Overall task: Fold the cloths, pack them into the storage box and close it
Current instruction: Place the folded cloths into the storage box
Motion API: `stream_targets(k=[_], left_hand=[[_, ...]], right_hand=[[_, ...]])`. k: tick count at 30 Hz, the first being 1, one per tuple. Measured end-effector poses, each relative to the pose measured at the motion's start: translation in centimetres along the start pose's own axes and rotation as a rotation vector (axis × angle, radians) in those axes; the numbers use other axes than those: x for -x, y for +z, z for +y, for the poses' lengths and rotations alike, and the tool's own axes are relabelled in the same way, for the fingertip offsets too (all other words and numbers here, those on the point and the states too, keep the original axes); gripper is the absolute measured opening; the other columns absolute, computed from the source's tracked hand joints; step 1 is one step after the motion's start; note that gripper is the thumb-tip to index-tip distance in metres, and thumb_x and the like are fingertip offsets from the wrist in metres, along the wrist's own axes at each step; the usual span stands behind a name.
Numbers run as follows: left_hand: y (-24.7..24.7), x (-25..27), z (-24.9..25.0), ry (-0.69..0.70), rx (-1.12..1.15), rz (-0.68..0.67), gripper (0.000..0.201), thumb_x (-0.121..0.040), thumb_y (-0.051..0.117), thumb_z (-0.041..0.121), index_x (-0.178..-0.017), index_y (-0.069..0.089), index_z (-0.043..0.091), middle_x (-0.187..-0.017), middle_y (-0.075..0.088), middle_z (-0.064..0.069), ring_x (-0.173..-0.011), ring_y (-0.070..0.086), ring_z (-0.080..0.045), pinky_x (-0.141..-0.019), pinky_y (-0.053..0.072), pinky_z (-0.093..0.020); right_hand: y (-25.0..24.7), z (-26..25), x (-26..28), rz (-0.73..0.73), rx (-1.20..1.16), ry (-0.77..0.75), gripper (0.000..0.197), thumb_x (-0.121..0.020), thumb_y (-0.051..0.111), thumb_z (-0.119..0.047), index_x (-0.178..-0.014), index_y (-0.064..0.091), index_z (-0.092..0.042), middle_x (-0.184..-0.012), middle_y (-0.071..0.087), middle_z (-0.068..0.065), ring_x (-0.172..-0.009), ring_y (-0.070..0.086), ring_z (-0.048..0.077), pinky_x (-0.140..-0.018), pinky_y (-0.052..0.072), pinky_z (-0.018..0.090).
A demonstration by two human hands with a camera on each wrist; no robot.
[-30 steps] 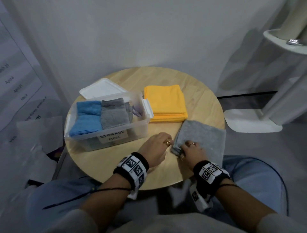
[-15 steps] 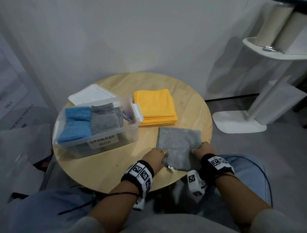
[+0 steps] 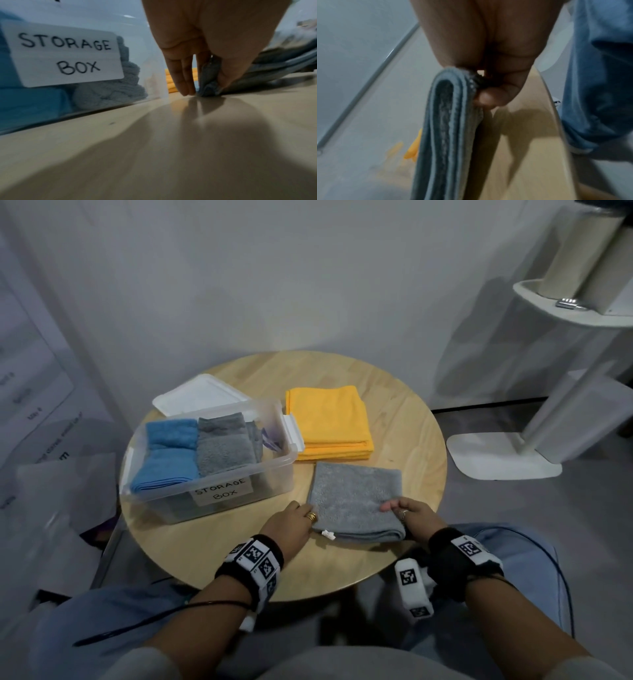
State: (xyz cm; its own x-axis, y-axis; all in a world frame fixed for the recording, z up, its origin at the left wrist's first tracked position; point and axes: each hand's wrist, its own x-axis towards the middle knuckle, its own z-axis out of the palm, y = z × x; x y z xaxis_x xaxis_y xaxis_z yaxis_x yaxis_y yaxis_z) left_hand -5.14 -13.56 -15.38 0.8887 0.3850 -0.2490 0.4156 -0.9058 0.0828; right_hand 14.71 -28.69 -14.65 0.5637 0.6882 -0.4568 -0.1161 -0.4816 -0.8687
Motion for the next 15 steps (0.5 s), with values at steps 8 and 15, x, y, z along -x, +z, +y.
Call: stream_targets(k=[8,15], left_hand=[[-0.1,0.5,0.0,-0.030,0.078,-0.018,0.070,-0.087,0.054,0.052,-0.143,0.030,0.018,-0.148,0.033,-0.002,-0.129,0.036,-0.021,-0.103,0.039,-0.034],[-0.6,-0.4,0.6,0.002,-0.222,-0.092,0.047,-0.098,0.042,0.021,-0.144,0.028,0.022,-0.130,0.044,-0.012,-0.118,0.045,-0.028,-0.088,0.045,-0.040]], right_hand=[[-1.0,0.9,0.1,-0.139,0.932,-0.229,0.065,-0.073,0.073,-0.008,-0.128,0.050,-0.031,-0.123,0.036,0.003,-0.122,0.041,0.026,-0.097,0.043,0.028],[0.8,-0.6,-0.2,-0.288,1.186,-0.565,0.030,-0.088,0.059,-0.018,-0.117,0.066,-0.018,-0.140,0.046,0.008,-0.129,0.044,0.023,-0.104,0.032,0.024]])
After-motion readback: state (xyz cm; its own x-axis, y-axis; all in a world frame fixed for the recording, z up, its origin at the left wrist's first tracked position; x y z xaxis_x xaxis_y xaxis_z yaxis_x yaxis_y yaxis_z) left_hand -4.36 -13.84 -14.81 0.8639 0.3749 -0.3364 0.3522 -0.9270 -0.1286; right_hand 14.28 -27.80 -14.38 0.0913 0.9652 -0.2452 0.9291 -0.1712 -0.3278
